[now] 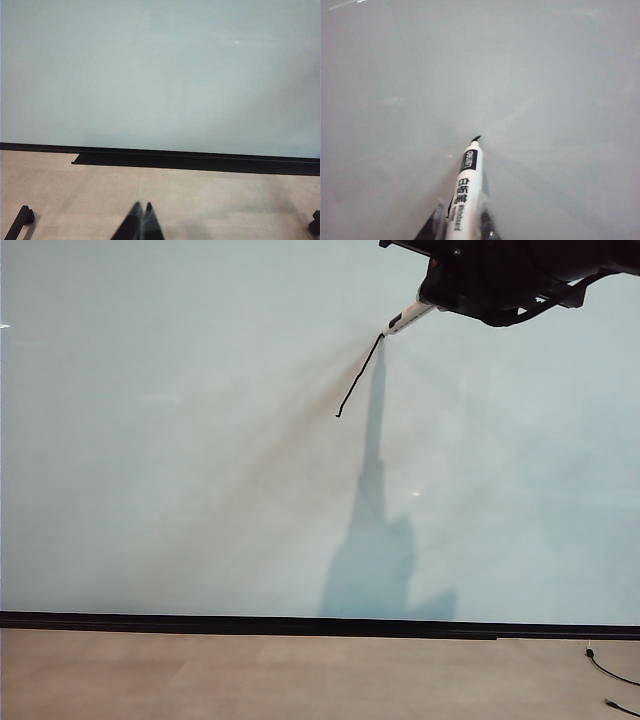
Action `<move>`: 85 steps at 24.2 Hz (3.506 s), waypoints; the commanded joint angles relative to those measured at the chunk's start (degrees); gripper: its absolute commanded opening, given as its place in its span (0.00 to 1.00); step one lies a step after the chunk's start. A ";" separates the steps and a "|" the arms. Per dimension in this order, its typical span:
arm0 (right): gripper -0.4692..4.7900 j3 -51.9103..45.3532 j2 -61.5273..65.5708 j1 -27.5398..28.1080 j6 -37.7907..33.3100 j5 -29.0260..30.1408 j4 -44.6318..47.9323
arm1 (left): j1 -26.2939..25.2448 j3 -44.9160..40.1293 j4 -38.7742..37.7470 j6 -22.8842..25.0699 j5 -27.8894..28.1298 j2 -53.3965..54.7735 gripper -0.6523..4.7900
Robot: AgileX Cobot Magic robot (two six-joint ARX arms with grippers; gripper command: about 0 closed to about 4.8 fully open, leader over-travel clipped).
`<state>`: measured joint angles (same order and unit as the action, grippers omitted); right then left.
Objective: Pick up the pen on the shelf to the right of the whiteboard and write the letter A.
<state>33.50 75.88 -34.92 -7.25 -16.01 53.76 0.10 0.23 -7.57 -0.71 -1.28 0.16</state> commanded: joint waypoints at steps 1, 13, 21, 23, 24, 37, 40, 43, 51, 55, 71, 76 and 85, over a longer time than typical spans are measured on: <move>0.08 0.33 -0.13 0.22 -0.26 0.55 1.42 | 0.02 0.15 0.35 0.26 -0.02 0.02 0.11; 0.08 0.22 -0.15 0.20 -1.49 -2.05 -0.76 | 0.02 0.15 0.35 0.26 -0.02 0.02 0.11; 0.08 0.15 -0.15 0.15 -1.84 -2.08 -2.99 | 0.02 0.15 0.35 0.26 -0.02 0.02 0.11; 0.08 0.15 -0.15 0.15 -1.86 -2.21 -3.39 | 0.02 0.15 0.35 0.26 -0.02 0.02 0.11; 0.08 0.15 -0.15 0.15 -1.88 -2.38 -3.67 | 0.02 0.15 0.35 0.26 -0.02 0.02 0.11; 0.08 -0.13 -0.15 -0.15 -1.97 -3.61 -5.62 | 0.02 0.15 0.35 0.26 -0.02 0.02 0.11; 0.08 -0.57 -0.15 -0.15 -1.99 -3.80 -5.53 | 0.02 0.15 0.35 0.26 -0.02 0.02 0.11; 0.08 -1.11 -0.15 -0.15 -1.99 -4.33 -5.53 | 0.02 0.15 0.35 0.24 -0.02 0.02 0.11; 0.08 -2.08 -0.13 -0.09 -2.05 -4.85 -5.55 | 0.02 0.15 0.35 0.24 -0.02 0.02 0.11; 0.08 -2.08 -0.13 -0.04 -2.05 -5.05 -5.75 | 0.02 0.15 0.33 0.24 -0.04 0.02 0.11; 0.08 -2.36 -0.13 0.22 -2.08 -7.39 -8.57 | 0.02 0.15 0.33 0.26 -0.02 0.02 0.11; 0.08 -2.69 -0.13 0.31 -2.08 -8.15 -9.11 | 0.02 0.15 0.35 0.26 -0.02 0.02 0.11; 0.08 -2.71 -0.13 0.90 -2.21 -8.13 -10.78 | 0.02 0.15 0.35 0.26 -0.02 0.02 0.11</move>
<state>30.65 75.88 -34.22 -9.37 -23.40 42.87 0.10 0.23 -7.57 -0.71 -1.28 0.16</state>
